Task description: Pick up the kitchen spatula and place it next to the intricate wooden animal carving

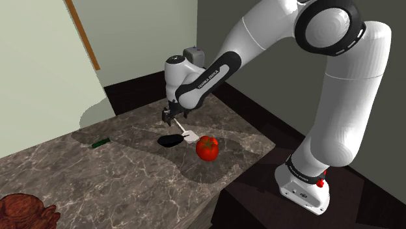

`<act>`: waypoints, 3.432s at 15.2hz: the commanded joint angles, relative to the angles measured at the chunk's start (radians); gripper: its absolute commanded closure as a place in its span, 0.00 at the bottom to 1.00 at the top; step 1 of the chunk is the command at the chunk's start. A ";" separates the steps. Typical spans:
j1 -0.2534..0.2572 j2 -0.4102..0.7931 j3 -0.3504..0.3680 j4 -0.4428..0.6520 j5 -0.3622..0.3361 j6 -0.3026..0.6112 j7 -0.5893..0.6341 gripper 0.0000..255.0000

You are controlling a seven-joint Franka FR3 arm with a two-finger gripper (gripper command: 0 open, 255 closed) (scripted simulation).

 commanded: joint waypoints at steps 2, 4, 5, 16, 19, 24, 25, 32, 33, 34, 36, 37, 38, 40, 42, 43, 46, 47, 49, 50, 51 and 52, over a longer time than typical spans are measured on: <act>0.000 0.000 0.000 0.000 0.000 0.000 0.000 1.00; 0.000 0.000 0.000 0.000 0.000 0.000 0.000 1.00; 0.000 0.000 0.000 0.000 0.000 0.000 0.000 1.00; -0.012 -0.060 0.017 0.009 0.034 -0.065 -0.025 1.00; -0.017 -0.088 0.024 0.016 0.051 -0.099 -0.037 1.00; -0.023 -0.132 0.033 0.033 0.076 -0.157 -0.056 1.00; -0.024 -0.140 0.034 0.037 0.081 -0.168 -0.059 1.00; -0.030 -0.193 0.042 0.072 0.110 -0.252 -0.081 1.00; -0.031 -0.199 0.042 0.077 0.113 -0.264 -0.084 1.00; -0.031 -0.206 0.043 0.083 0.117 -0.276 -0.087 1.00; -0.032 -0.219 0.044 0.096 0.124 -0.301 -0.092 1.00; -0.033 -0.225 0.045 0.103 0.127 -0.313 -0.094 1.00; -0.033 -0.231 0.045 0.110 0.130 -0.325 -0.097 1.00; -0.034 -0.242 0.046 0.124 0.135 -0.350 -0.101 1.00; -0.035 -0.252 0.046 0.140 0.141 -0.375 -0.105 1.00; -0.035 -0.257 0.046 0.148 0.143 -0.388 -0.107 1.00; -0.036 -0.270 0.047 0.173 0.150 -0.426 -0.112 1.00; -0.036 -0.274 0.047 0.182 0.152 -0.438 -0.114 1.00; -0.036 -0.282 0.047 0.201 0.155 -0.464 -0.117 1.00; -0.037 -0.285 0.047 0.211 0.157 -0.477 -0.118 1.00; -0.037 -0.288 0.047 0.220 0.158 -0.489 -0.120 1.00; -0.037 -0.291 0.047 0.231 0.160 -0.502 -0.121 1.00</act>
